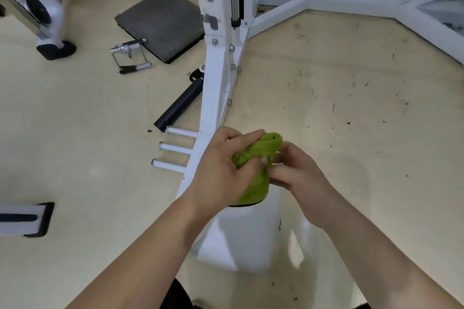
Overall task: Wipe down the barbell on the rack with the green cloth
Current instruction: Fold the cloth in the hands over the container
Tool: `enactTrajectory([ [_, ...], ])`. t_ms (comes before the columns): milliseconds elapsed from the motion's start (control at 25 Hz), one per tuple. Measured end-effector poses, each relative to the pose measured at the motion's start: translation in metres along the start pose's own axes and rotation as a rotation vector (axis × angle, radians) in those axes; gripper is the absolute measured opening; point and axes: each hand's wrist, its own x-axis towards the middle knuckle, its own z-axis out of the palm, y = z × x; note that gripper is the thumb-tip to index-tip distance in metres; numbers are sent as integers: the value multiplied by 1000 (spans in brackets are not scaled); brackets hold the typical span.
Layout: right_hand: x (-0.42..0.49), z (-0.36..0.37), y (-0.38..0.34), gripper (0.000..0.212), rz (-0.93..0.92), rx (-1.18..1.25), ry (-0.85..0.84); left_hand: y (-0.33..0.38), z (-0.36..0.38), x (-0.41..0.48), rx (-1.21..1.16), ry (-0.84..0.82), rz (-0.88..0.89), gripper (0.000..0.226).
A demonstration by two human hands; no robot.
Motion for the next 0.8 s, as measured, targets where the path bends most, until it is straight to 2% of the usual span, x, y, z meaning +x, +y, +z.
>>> enactTrajectory([
  [80, 16, -4, 20, 30, 35, 93, -83, -25, 16, -1, 13, 18, 5, 59],
  [120, 23, -5, 32, 30, 51, 101, -68, -37, 23, -5, -10, 3, -25, 63],
  [240, 37, -8, 62, 25, 96, 104, 106, -59, 36, -13, -66, -50, -108, 52],
  [320, 44, -9, 70, 20, 95, 80, 268, -63, 38, -11, 115, -59, -58, 40],
  [400, 48, -10, 68, 30, 30, 42, 398, -62, 37, -10, 197, -86, -100, 31],
  [520, 53, -9, 66, 50, -79, 6, 495, -61, 41, -17, 107, -293, -193, 31],
  [560, 53, -8, 66, 51, -103, -8, 499, -61, 44, -18, 131, -361, -194, 33],
  [640, 54, -8, 68, 51, -136, -60, 460, -61, 46, -13, 266, -399, -123, 18],
  [680, 55, -9, 67, 51, -145, -88, 431, -61, 45, -11, 315, -377, -69, 12],
  [800, 53, -16, 58, 49, -137, -115, 297, -67, 40, -3, 322, -219, 169, 12],
])
